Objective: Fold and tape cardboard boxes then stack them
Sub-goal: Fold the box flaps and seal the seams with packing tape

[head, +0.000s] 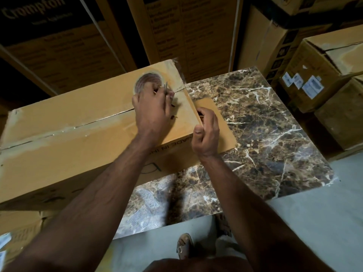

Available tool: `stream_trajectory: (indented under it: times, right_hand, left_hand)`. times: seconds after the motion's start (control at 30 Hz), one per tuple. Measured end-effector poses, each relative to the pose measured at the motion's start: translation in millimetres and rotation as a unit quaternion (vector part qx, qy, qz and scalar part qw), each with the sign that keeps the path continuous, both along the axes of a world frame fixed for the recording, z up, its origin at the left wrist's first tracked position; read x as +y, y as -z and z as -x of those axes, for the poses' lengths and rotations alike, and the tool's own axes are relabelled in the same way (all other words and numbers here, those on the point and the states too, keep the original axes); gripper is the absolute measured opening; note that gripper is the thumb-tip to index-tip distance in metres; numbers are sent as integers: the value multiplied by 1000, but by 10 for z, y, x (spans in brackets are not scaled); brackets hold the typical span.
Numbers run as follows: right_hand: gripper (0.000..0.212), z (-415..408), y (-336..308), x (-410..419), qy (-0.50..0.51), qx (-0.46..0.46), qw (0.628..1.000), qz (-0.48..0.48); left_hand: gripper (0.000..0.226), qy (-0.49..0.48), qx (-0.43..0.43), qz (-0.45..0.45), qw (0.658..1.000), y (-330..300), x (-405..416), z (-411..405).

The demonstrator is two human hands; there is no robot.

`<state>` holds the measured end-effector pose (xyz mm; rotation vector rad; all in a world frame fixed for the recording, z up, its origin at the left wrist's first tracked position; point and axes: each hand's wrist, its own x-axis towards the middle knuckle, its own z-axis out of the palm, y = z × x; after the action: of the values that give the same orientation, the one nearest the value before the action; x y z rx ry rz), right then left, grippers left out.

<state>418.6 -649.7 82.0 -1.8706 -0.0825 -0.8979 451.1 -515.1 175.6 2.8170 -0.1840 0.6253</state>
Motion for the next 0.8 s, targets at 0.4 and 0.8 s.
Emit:
stream_trajectory:
  times: [0.4,0.8]
  right_hand:
    - [69,101,386,-258,-123,-17,981,148]
    - [62,-393,-666,-359,-338,344,875,35]
  left_hand:
    - [36,-5,10,10,1000,7,-24,-21]
    - [35,-7,15,8,1000,38,-50,73]
